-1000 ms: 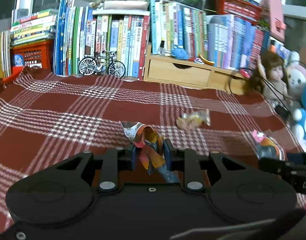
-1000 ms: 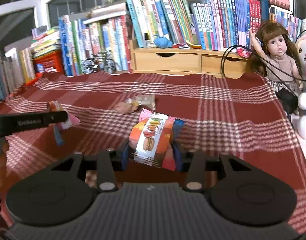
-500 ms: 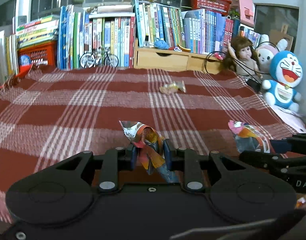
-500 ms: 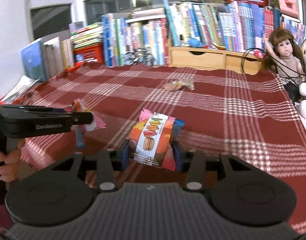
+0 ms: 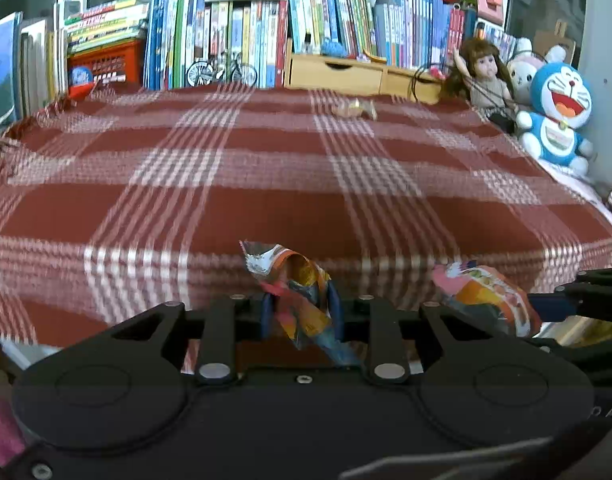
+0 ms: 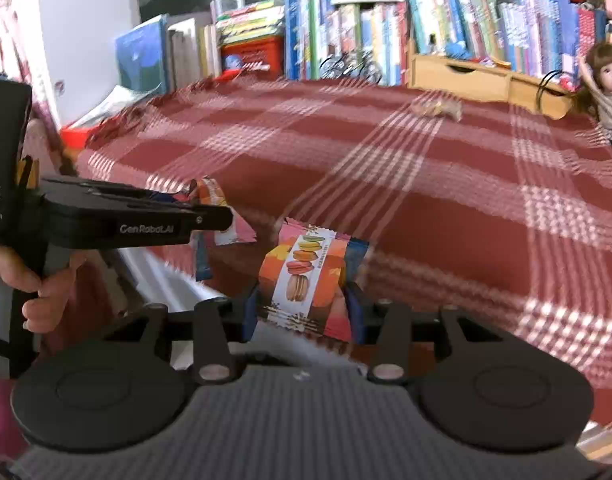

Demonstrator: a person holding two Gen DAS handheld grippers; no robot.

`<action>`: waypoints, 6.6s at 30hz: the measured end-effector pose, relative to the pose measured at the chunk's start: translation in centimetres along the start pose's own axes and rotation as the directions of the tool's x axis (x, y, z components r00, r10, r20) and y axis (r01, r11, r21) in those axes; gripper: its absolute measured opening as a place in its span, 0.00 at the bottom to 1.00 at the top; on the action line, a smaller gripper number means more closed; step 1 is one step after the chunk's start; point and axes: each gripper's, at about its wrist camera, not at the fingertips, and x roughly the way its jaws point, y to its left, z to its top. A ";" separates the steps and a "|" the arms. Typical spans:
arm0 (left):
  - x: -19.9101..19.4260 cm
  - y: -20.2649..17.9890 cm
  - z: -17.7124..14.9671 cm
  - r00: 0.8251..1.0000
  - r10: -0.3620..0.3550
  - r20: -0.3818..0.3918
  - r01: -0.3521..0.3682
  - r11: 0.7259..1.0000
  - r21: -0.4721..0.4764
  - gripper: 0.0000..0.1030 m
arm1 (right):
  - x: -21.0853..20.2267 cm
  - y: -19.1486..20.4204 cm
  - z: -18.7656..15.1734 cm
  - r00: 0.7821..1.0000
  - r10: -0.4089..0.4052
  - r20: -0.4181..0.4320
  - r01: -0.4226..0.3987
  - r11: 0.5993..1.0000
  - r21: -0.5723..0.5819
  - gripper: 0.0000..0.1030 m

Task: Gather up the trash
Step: 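Lower the candy wrapper and macaron packet into the black bin and release, then raise both open tools back toward the table, then grasp the small tan wrapper with left tool while right tool grasps clear plastic scrap, then lower both scraps into the black bin and open both tools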

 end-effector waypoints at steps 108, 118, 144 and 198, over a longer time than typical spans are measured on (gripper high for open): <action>26.9 -5.0 22.2 0.998 0.015 0.056 -0.017 0.999 0.046 0.84 | 12.7 -21.6 19.7 0.994 -0.106 0.042 0.053 0.759 0.649 0.66; 32.2 -6.1 22.9 0.998 0.041 0.042 -0.042 0.999 0.006 0.84 | 18.5 -25.3 20.2 0.996 -0.093 0.017 0.058 0.745 0.665 0.66; 26.4 -3.2 21.0 0.996 -0.016 0.083 0.012 0.999 0.041 0.15 | 26.0 -23.3 21.9 0.990 -0.132 -0.051 0.135 0.778 0.613 0.14; -5.9 -0.6 -1.2 0.993 -0.111 0.026 0.109 0.992 0.070 0.16 | -6.1 -0.7 -1.5 0.992 0.046 -0.114 -0.002 0.932 0.363 0.13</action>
